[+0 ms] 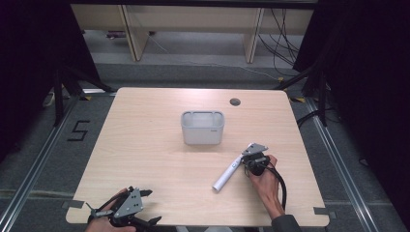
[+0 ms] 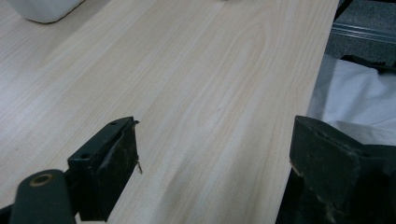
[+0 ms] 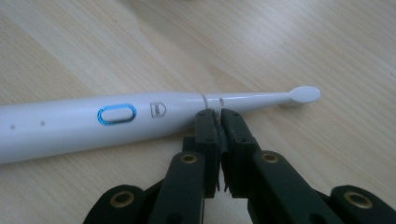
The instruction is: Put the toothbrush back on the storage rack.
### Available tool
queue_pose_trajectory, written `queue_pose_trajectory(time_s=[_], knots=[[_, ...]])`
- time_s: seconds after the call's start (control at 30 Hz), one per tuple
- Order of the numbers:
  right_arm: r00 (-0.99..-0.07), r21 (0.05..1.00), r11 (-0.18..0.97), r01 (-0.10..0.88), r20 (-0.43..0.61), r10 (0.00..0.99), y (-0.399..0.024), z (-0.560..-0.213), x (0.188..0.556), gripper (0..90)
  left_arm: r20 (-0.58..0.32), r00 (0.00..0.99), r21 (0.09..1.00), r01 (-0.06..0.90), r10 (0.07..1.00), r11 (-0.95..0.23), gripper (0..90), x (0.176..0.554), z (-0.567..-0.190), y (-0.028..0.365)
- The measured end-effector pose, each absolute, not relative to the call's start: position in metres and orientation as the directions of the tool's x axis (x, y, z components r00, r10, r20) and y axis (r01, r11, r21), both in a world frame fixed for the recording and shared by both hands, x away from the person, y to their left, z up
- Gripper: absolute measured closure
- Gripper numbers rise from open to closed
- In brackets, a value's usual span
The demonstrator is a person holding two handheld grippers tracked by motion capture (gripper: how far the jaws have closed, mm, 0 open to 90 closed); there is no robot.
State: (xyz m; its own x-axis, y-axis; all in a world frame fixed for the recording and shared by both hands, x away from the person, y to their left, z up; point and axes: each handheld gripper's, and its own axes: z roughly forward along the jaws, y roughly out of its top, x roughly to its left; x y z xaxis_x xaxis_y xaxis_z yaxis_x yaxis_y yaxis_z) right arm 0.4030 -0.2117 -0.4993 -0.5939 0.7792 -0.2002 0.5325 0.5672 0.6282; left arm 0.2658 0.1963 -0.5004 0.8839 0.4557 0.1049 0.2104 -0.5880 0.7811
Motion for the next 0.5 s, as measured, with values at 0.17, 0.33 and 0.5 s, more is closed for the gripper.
queue_pose_trajectory(time_s=[0.17,0.33,0.5], knots=[[-0.595,0.621,0.572,0.537,-0.203,0.778,-0.207,-0.498,0.406,85.6,0.104,0.884,0.782,0.211,0.456,-0.587,14.7,0.266,-0.5,0.196],[-0.603,0.617,0.585,0.527,-0.214,0.769,-0.202,-0.498,0.411,85.1,0.103,0.884,0.782,0.211,0.456,-0.586,14.7,0.266,-0.5,0.196],[-0.597,0.62,0.574,0.535,-0.203,0.776,-0.194,-0.498,0.414,84.7,0.102,0.884,0.783,0.212,0.457,-0.585,14.7,0.266,-0.5,0.196]])
